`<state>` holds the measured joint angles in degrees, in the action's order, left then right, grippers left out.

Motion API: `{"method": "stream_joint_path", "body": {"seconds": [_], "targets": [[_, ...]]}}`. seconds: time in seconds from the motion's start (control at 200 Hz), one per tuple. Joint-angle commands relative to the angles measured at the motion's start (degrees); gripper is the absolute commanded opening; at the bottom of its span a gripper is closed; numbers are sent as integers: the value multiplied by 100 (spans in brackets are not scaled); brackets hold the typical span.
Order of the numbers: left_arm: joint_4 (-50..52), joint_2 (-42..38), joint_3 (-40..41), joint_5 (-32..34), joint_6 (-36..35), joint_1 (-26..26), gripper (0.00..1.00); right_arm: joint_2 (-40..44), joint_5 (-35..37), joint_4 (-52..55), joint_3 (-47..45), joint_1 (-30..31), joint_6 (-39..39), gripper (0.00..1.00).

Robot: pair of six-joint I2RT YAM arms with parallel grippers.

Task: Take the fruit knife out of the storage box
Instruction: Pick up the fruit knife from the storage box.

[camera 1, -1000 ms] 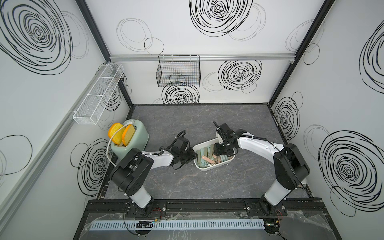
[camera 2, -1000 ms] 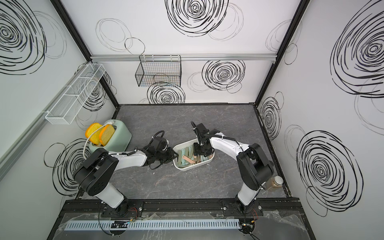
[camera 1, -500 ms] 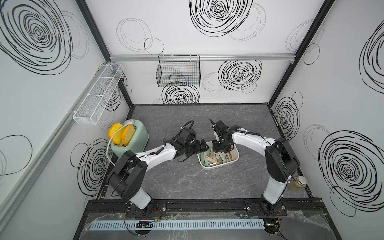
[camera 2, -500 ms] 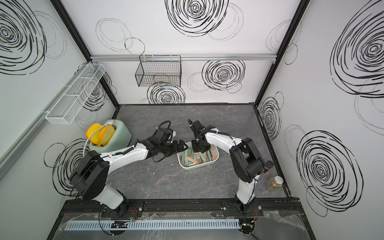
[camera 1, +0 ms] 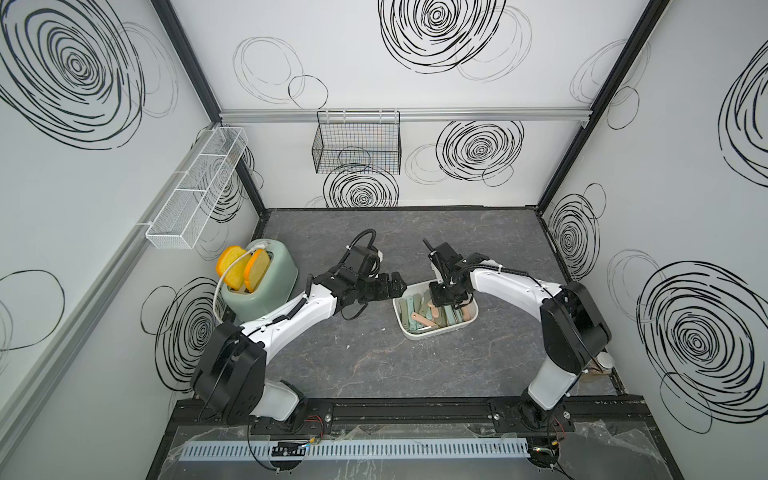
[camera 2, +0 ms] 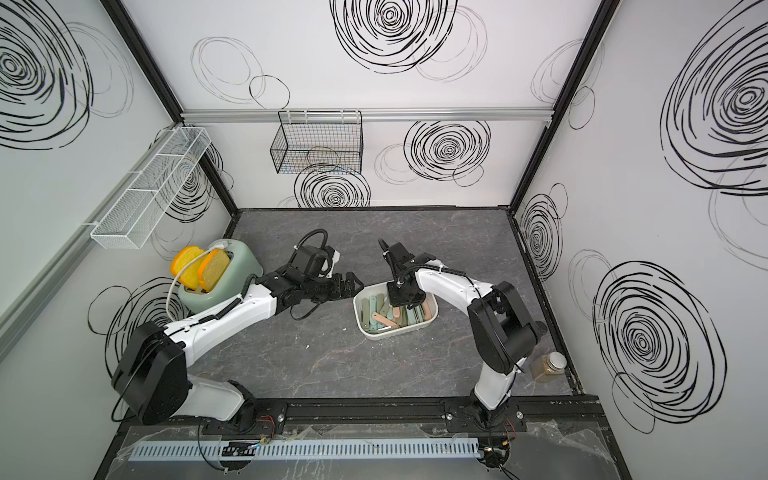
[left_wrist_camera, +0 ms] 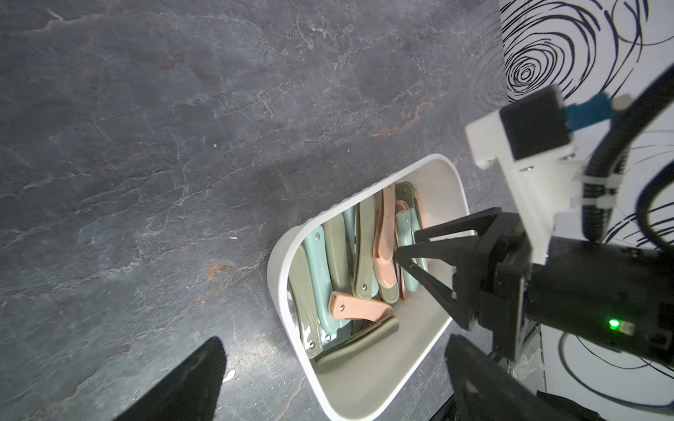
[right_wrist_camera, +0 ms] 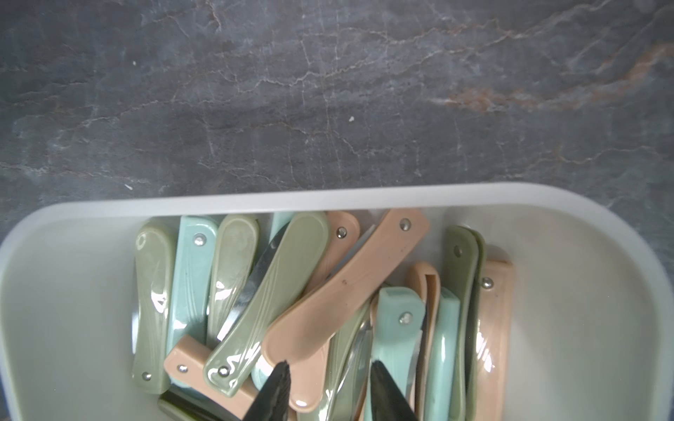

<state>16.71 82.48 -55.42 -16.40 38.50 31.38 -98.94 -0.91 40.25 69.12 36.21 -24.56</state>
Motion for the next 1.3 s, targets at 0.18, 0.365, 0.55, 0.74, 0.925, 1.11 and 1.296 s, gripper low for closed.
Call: {"method": "stream_joint_path", "body": {"seconds": [0.18, 0.365, 0.55, 0.74, 0.925, 1.11, 1.296], "targets": [[-54, -63, 207, -25, -132, -26, 98, -74, 48, -119, -438, -83, 47, 40], [-71, -117, 316, -30, -159, -59, 98, -150, 130, -174, -463, -175, 124, 39], [-135, -217, 516, -65, -124, -88, 98, -104, 417, -181, -476, -197, 175, 38], [-186, -267, 642, -95, -115, -97, 98, 155, 657, -211, -459, -191, 214, 37], [-246, -245, 730, -122, -115, -97, 98, 350, 773, -216, -472, -209, 265, 37], [-292, -194, 772, -153, -115, -95, 98, 64, 654, -252, -557, -210, 320, 37], [-260, -197, 826, -170, -141, -91, 98, -149, 690, -353, -559, -210, 346, 37]]}}
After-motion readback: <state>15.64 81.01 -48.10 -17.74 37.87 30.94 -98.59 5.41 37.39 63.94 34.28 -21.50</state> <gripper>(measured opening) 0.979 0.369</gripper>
